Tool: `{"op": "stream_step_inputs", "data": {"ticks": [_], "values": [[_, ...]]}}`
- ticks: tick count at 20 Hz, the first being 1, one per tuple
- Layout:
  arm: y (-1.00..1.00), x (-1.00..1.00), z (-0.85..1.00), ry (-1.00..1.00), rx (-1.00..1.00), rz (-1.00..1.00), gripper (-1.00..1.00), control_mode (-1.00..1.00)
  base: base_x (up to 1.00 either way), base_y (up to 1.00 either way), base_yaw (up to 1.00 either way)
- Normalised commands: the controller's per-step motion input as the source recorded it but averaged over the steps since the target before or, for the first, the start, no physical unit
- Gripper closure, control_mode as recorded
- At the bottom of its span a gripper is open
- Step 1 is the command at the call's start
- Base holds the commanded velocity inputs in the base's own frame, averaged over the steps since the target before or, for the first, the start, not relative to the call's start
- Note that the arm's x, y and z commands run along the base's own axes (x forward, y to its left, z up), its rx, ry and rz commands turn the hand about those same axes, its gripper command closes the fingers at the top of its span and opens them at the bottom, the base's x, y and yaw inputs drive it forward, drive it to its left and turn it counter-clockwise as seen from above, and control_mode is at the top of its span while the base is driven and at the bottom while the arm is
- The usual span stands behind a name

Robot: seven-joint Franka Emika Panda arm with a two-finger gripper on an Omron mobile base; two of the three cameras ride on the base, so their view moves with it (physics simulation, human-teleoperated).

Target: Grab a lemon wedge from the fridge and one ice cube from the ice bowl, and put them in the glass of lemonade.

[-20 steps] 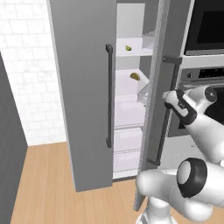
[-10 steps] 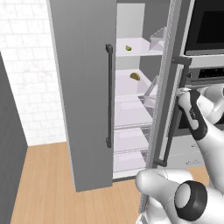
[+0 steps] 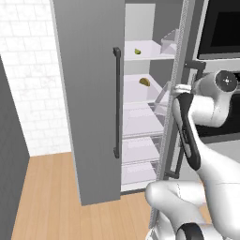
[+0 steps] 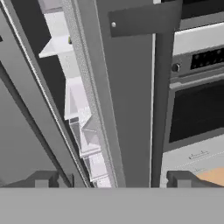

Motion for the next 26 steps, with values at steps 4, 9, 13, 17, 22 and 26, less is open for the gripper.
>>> {"op": "stream_step_inputs", "data": {"ticks": [4, 9, 13, 17, 22, 26], "values": [[1.0, 0.14, 0.28, 0.34, -0.37, -0.01, -1.0, -1.0, 0.0, 0.0, 0.0], [0.71, 0.59, 0.07, 0.43, -0.42, -0.09, -1.0, -1.0, 0.0, 0.0, 0.0], [0.03, 0.96, -0.18, 0.37, -0.44, -0.13, -1.0, -1.0, 0.0, 0.0, 0.0], [0.0, 0.82, -0.12, 0.25, -0.35, -0.07, -1.0, -1.0, 0.0, 0.0, 0.0], [-0.06, 0.24, 0.0, 0.29, -0.32, -0.01, -1.0, -1.0, 0.0, 0.0, 0.0], [-0.19, 0.07, 0.0, 0.16, -0.17, 0.0, -1.0, -1.0, 0.0, 0.0, 0.0]]}}
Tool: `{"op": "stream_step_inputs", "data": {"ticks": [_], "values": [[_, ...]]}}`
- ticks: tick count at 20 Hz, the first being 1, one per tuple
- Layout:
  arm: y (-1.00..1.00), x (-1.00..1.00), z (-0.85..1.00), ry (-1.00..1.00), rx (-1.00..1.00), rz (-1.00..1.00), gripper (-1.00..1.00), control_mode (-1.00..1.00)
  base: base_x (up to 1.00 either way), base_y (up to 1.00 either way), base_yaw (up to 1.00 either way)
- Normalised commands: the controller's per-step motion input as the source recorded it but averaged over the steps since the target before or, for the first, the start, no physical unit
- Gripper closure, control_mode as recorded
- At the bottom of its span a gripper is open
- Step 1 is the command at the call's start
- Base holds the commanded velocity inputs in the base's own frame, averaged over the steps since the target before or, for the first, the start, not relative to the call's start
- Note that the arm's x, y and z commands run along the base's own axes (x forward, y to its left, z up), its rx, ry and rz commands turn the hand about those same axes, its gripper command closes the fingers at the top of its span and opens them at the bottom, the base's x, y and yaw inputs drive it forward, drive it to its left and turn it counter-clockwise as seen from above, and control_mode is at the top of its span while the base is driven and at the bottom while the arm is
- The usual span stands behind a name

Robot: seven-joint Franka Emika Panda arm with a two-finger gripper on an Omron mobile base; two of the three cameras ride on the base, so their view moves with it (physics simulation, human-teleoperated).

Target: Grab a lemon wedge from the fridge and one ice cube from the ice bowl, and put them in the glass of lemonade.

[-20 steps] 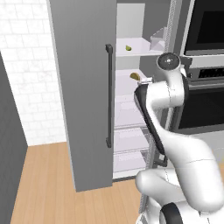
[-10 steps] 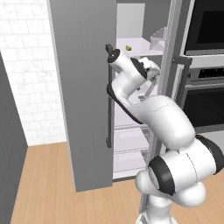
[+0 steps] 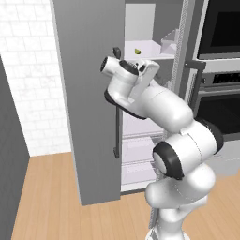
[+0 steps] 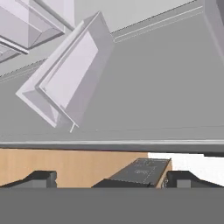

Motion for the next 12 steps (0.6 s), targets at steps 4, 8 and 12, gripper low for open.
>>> {"op": "stream_step_inputs", "data": {"ticks": [4, 8, 12], "values": [[-0.08, 0.0, -0.17, -0.04, 0.0, 0.02, -1.0, -1.0, 0.0, 0.0, 0.0], [-0.03, 0.0, -0.42, -0.2, 0.0, 0.01, -1.0, -1.0, 0.0, 0.0, 0.0], [-0.18, 0.29, -0.13, -0.03, 0.0, 0.0, -1.0, -1.0, 0.0, 0.0, 0.0]]}}
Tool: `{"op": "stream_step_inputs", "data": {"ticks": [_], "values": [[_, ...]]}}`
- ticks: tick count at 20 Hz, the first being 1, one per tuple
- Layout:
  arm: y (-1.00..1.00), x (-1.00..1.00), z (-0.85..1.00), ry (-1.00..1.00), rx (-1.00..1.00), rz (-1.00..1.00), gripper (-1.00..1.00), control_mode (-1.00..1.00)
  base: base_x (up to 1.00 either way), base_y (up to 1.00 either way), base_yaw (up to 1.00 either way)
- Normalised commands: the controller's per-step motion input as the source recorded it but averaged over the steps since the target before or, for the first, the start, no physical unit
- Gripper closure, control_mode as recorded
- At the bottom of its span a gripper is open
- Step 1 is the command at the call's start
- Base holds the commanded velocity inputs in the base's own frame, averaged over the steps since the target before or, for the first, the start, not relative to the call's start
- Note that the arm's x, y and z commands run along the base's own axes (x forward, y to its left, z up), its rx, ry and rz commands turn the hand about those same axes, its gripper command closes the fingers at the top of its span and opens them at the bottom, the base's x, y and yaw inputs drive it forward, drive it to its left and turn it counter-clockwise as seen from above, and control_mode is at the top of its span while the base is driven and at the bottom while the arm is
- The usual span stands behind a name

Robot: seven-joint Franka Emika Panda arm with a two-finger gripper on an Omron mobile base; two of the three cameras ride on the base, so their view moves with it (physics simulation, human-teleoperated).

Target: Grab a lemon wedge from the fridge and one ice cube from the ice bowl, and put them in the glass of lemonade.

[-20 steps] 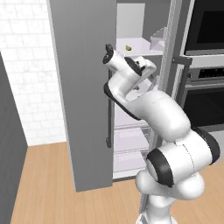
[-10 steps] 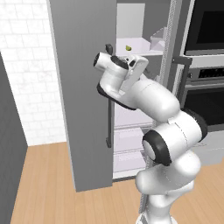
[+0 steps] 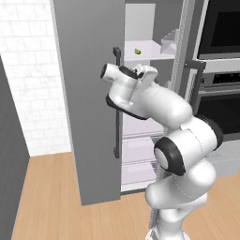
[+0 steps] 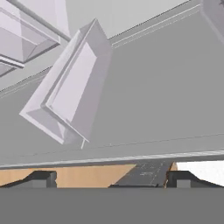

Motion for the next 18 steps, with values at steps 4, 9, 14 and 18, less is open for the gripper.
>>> {"op": "stream_step_inputs", "data": {"ticks": [4, 9, 14, 18], "values": [[-0.45, 0.34, 0.0, 0.1, -0.05, 0.03, -1.0, -1.0, 0.0, 0.0, 0.0], [-0.54, 0.06, 0.0, 0.06, -0.02, 0.01, -1.0, -1.0, 0.0, 0.0, 0.0], [-0.58, -0.01, -0.02, 0.0, 0.0, 0.0, -1.0, -1.0, 0.0, 0.0, 0.0], [-0.66, -0.15, -0.01, 0.0, 0.0, 0.0, -1.0, -1.0, 0.0, 0.0, 0.0]]}}
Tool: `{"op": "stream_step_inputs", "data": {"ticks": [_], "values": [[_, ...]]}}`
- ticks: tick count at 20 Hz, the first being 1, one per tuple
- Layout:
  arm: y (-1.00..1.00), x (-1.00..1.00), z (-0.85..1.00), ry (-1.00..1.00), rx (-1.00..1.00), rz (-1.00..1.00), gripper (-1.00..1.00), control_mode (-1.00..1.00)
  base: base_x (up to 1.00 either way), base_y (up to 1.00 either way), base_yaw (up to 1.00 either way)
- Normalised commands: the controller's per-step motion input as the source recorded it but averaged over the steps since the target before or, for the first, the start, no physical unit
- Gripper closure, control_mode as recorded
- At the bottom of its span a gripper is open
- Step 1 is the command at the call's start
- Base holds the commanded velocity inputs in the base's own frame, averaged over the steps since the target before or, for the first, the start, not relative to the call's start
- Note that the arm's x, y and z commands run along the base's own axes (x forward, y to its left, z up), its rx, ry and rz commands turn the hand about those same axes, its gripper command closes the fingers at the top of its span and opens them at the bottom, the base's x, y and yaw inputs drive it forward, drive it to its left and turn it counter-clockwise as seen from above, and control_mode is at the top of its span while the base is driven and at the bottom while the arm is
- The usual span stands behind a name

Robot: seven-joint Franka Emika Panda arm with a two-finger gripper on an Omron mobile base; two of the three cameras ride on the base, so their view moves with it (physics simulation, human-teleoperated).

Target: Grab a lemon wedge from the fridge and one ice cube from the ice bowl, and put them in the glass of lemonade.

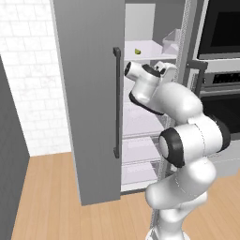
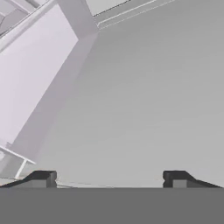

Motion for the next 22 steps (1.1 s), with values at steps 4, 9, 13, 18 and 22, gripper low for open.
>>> {"op": "stream_step_inputs", "data": {"ticks": [4, 9, 13, 18, 22], "values": [[-0.69, -0.25, 0.0, 0.0, 0.0, 0.0, -1.0, -1.0, 0.0, 0.0, 0.0], [-0.81, -0.43, -0.01, 0.0, 0.0, -0.01, -1.0, -1.0, 0.0, 0.0, 0.0], [-0.93, -0.52, -0.03, 0.0, 0.0, -0.03, -1.0, -1.0, 0.0, 0.0, 0.0], [-0.9, -0.47, 0.0, -0.01, 0.0, -0.05, -1.0, -1.0, 0.0, 0.0, 0.0], [-0.76, -0.26, 0.0, 0.0, 0.0, -0.03, -1.0, -1.0, 0.0, 0.0, 0.0]]}}
